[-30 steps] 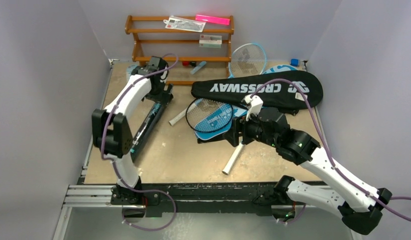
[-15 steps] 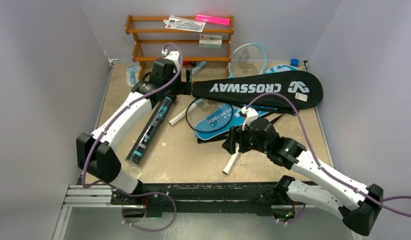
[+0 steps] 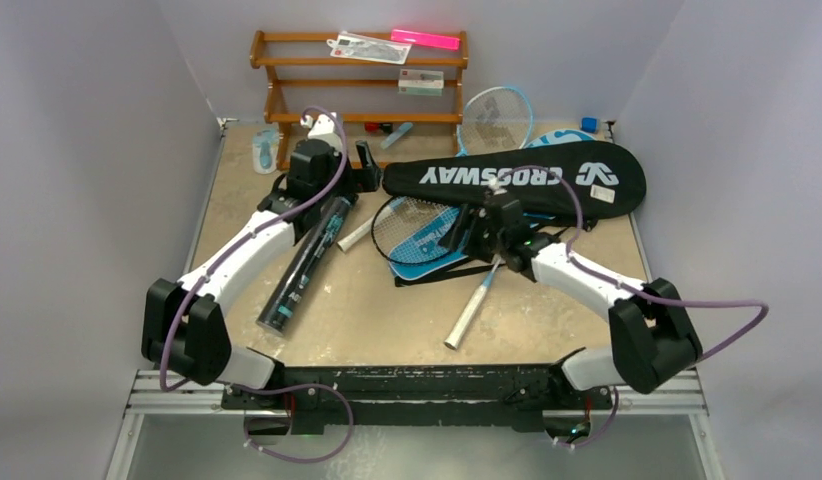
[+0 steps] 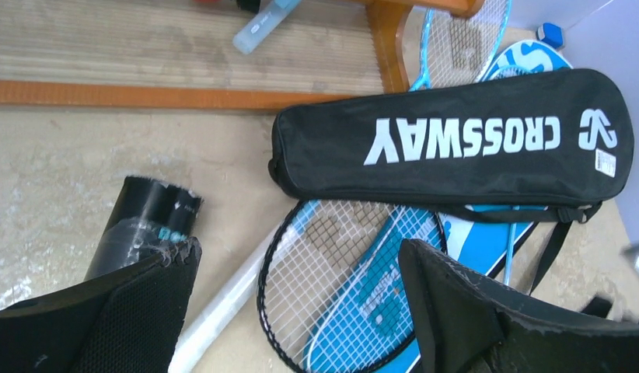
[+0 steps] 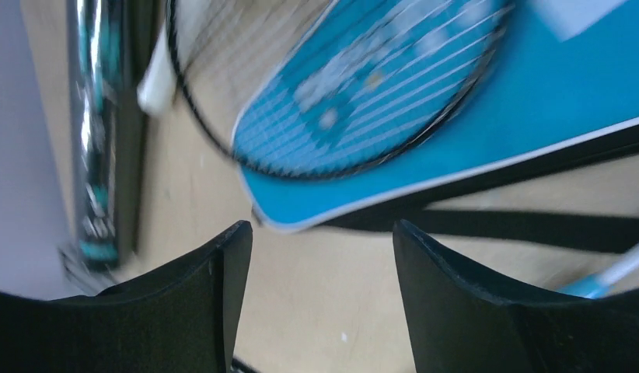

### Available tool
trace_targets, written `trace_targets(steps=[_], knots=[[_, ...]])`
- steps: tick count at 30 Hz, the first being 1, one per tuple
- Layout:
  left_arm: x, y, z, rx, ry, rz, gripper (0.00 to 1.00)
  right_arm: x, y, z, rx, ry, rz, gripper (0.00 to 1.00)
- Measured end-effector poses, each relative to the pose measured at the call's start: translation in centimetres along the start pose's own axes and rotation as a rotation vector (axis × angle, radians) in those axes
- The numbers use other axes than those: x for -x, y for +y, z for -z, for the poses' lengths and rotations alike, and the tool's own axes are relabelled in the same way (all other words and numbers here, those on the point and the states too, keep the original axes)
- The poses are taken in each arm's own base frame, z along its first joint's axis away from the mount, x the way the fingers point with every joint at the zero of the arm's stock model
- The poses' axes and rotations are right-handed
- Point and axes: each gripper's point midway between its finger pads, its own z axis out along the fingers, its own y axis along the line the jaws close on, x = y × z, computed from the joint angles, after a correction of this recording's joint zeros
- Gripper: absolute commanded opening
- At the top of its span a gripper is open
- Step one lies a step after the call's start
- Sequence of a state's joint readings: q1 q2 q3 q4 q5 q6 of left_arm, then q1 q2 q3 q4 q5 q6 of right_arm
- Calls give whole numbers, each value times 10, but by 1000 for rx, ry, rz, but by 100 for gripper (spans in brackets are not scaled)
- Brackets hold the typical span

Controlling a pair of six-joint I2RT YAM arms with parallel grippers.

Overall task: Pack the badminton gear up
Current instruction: Pick up the racket bag from the center of the board.

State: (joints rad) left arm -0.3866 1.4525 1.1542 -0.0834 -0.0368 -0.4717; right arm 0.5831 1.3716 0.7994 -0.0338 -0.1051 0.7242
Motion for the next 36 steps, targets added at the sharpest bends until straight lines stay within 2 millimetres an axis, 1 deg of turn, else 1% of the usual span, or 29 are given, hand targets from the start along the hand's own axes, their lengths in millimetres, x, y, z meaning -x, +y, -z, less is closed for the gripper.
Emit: trace_targets(steps=[2, 4, 6, 10, 14, 15, 17, 18, 21, 24, 27, 31, 33, 34, 36], knots=[[-8, 3, 5, -1, 1, 0, 95, 29, -23, -6, -29, -68, -134, 68], [-13, 6, 10, -4, -3, 1, 94, 53, -44, -5, -63, -148, -236, 66], [-20, 8, 16, -9, -8, 8, 93, 72, -56, -3, -95, -220, -303, 63], [-30, 10, 24, -27, -7, 8, 92, 95, -70, 2, -147, -338, -400, 62], [-38, 8, 25, -43, 14, 15, 91, 116, -88, 7, -193, -431, -492, 62], [-44, 9, 25, -47, 28, 16, 91, 120, -92, 7, -205, -447, -511, 61], [-50, 9, 26, -49, 37, 15, 90, 131, -104, 2, -238, -476, -560, 61], [-54, 10, 27, -50, 45, 15, 90, 134, -108, 2, -246, -483, -569, 61], [-61, 10, 28, -53, 61, 14, 89, 143, -128, -7, -278, -498, -631, 61], [-61, 8, 32, -66, 51, 20, 88, 148, -154, -16, -321, -505, -691, 65], [-60, 5, 38, -81, 30, 24, 88, 150, -173, -22, -357, -510, -744, 66], [-62, 4, 40, -87, 31, 24, 88, 155, -188, -30, -374, -522, -794, 65], [-63, 3, 41, -88, 34, 23, 88, 160, -193, -35, -377, -527, -810, 63], [-64, 3, 41, -88, 34, 23, 88, 164, -196, -38, -378, -532, -819, 59], [-63, 3, 42, -91, 32, 24, 88, 172, -201, -42, -372, -542, -834, 46]])
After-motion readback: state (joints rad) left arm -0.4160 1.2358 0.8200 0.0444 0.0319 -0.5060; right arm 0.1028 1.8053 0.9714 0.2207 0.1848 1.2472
